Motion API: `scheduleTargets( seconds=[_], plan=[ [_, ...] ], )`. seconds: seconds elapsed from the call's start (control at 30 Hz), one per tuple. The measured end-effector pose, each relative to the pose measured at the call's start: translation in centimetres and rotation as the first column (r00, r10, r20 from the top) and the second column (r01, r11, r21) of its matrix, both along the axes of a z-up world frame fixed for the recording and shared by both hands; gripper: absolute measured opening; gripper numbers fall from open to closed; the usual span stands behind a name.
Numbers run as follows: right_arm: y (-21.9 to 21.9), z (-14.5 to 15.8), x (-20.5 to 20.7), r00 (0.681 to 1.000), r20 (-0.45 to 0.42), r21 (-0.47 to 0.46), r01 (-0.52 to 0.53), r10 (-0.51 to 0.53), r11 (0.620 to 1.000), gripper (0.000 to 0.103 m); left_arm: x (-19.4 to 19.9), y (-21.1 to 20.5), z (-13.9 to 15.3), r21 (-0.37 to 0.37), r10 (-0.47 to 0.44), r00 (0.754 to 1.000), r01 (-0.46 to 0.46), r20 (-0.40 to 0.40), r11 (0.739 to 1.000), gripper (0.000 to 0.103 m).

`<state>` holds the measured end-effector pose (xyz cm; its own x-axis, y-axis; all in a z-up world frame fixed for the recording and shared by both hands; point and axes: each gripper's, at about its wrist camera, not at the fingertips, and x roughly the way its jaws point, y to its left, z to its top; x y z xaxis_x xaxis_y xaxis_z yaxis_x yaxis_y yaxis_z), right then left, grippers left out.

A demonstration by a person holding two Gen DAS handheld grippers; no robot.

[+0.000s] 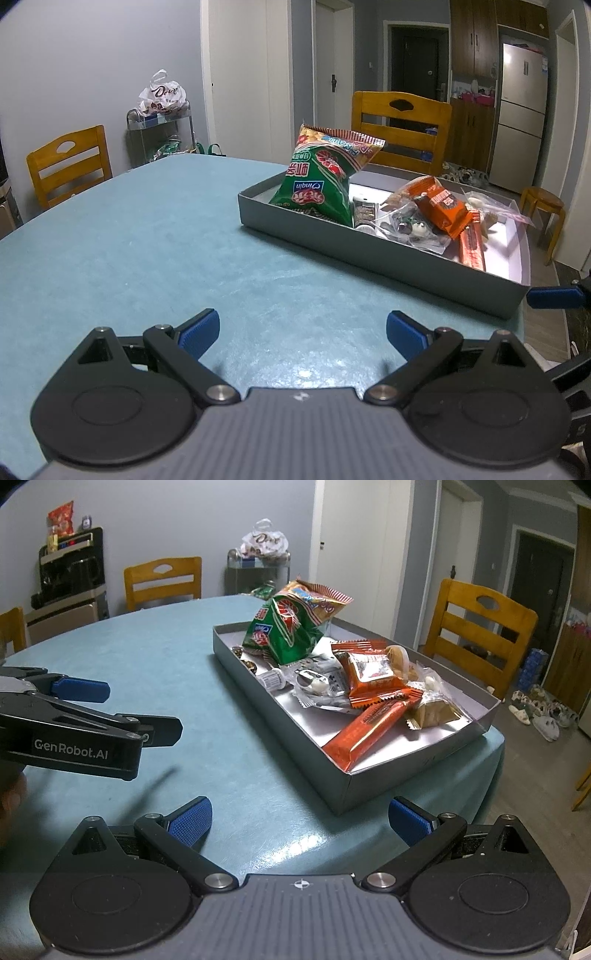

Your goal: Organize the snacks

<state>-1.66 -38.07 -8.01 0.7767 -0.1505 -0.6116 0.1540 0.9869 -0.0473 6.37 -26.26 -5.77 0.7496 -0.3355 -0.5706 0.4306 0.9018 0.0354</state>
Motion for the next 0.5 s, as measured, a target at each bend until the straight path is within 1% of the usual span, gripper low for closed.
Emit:
scheduleTargets(
  seconds=[0.5],
  plan=[
    [-0.13,-0.09,0.05,1.0,0.002,0.009,0.002,-0.002,1.0,0.103,0.01,-0.05,-0.02,0.0,-0.001,1.0,0.001,0.0,1.0,0.098]
  ],
)
